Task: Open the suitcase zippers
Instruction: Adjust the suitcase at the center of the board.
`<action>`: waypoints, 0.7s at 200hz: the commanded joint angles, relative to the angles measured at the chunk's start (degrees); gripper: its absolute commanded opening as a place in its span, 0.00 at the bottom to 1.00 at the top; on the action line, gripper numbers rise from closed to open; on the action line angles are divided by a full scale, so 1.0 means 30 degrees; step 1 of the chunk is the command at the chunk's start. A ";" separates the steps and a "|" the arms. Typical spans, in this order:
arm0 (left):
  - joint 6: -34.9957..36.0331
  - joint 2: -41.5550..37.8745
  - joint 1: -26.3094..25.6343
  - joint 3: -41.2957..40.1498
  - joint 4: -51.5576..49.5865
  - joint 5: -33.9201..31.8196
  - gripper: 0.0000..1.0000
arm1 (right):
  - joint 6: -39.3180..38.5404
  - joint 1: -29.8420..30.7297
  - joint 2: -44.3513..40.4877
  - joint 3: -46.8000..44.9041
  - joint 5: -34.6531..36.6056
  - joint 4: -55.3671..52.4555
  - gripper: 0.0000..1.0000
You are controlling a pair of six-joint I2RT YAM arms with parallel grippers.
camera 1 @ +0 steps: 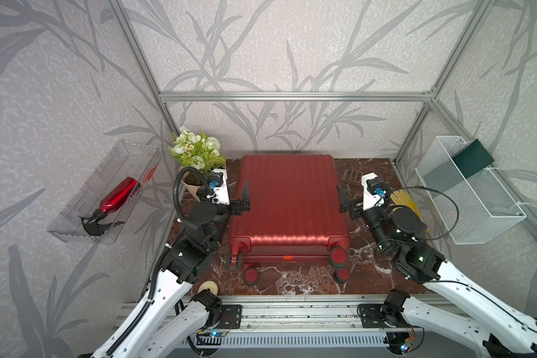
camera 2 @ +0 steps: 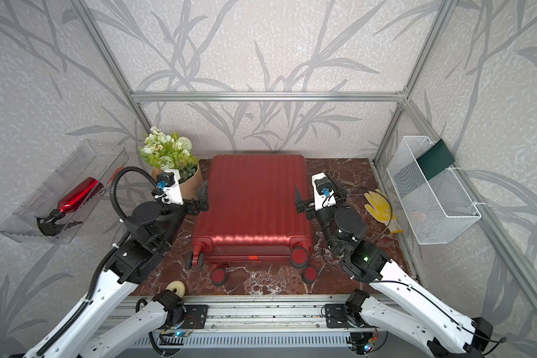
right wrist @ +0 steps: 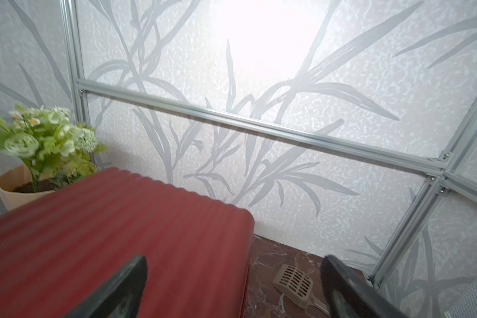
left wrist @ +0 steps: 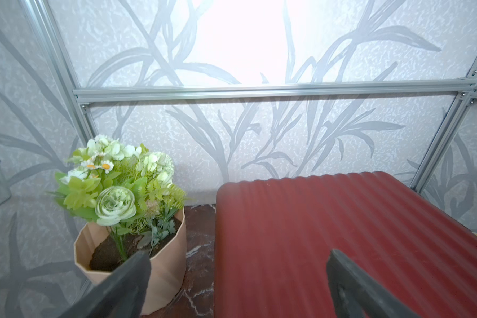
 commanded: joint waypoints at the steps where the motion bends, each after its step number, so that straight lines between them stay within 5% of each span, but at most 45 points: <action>1: -0.3554 0.0220 -0.0085 0.2497 -0.8896 -0.0765 0.99 | 0.4122 0.0019 -0.0271 0.2843 -0.2562 -0.9477 0.99; 11: -0.5442 -0.0265 -0.0070 0.2848 -0.9758 -0.1847 0.99 | 0.4579 -0.0001 -0.0876 0.2986 -0.4846 -0.9348 0.99; 26: -0.5350 -0.0724 -0.0057 0.3828 -1.1091 -0.0092 0.99 | 0.6384 -0.0029 -0.1234 0.3723 -0.7002 -1.0133 0.99; 52: -0.6781 0.2356 -0.0004 0.6541 -1.7189 -0.0927 0.96 | 0.7595 0.0629 0.3463 0.9257 -1.0460 -1.7906 0.99; 83: -0.7484 0.1818 0.0899 0.4559 -1.6747 0.1413 0.95 | 0.9037 0.7995 0.5568 0.9351 -0.6676 -1.8821 0.97; 115: -0.7533 0.2202 0.4679 0.2561 -1.5175 0.7222 0.90 | 1.1553 1.0042 0.7030 0.8715 -0.7965 -1.8528 0.90; 140: -0.7315 0.2840 0.5086 0.2278 -1.4540 0.9503 0.92 | 1.2754 1.0467 0.7434 0.7379 -0.8313 -1.7764 0.88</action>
